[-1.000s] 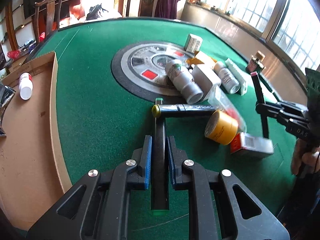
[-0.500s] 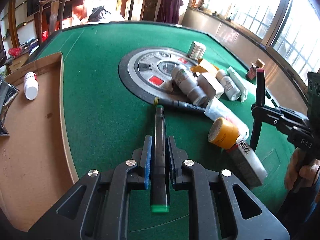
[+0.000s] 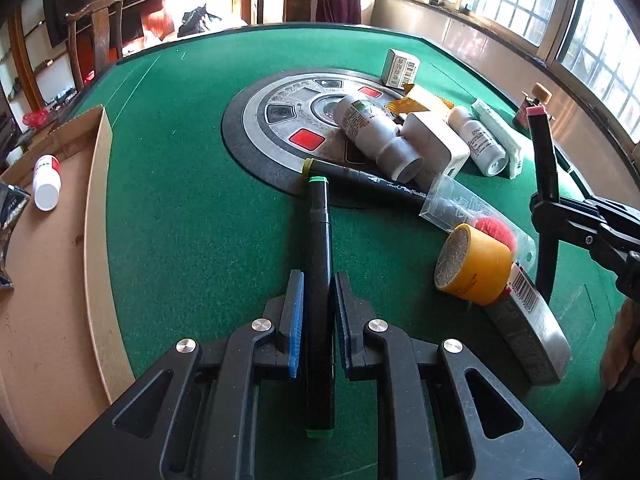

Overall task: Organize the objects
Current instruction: 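Carry both markers to the cardboard box and lower them inside, then open both grippers and withdraw from the box toward the pile, then grasp the grey barcode box with the left gripper while the right grasps the clear red packet, then carry both items into the cardboard box and lower them inside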

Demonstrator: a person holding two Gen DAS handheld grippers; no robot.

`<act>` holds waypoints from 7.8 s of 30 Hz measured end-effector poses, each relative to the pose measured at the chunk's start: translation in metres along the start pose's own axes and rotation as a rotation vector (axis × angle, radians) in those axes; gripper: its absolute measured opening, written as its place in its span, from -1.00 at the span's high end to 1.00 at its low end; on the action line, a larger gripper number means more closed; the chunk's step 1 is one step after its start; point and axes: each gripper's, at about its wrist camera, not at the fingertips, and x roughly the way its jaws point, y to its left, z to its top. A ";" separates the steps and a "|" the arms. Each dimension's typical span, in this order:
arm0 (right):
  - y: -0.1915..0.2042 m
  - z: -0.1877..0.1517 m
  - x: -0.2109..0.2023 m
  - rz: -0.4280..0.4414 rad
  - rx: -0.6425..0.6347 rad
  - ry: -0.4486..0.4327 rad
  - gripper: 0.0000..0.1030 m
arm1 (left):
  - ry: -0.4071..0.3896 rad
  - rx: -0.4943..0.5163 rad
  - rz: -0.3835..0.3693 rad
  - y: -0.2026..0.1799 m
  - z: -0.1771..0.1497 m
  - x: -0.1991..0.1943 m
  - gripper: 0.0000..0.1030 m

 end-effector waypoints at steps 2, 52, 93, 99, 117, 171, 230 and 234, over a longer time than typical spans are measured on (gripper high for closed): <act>0.000 0.000 -0.001 0.007 0.000 -0.005 0.75 | -0.018 -0.004 -0.012 0.001 -0.002 -0.005 0.73; 0.199 0.147 0.251 0.143 0.031 0.284 0.75 | -0.189 -0.570 0.088 0.218 -0.018 -0.073 0.72; 0.003 -0.040 0.010 0.033 0.295 0.137 0.66 | -0.132 -0.094 -0.307 0.065 -0.003 -0.078 0.52; 0.046 -0.037 0.028 0.261 0.266 0.149 0.58 | -0.035 -0.075 -0.365 0.045 -0.015 -0.066 0.52; -0.015 -0.012 0.005 0.022 0.176 0.046 0.24 | 0.126 0.380 -0.177 -0.057 -0.041 -0.043 0.02; 0.024 -0.001 0.046 -0.167 -0.150 0.076 0.48 | -0.026 0.133 0.036 -0.012 -0.024 -0.028 0.49; 0.247 0.059 0.211 0.048 -0.197 0.194 0.48 | -0.065 -0.436 0.152 0.211 -0.043 -0.078 0.48; 0.247 0.058 0.211 0.051 -0.205 0.193 0.46 | -0.063 -0.447 0.149 0.213 -0.043 -0.078 0.48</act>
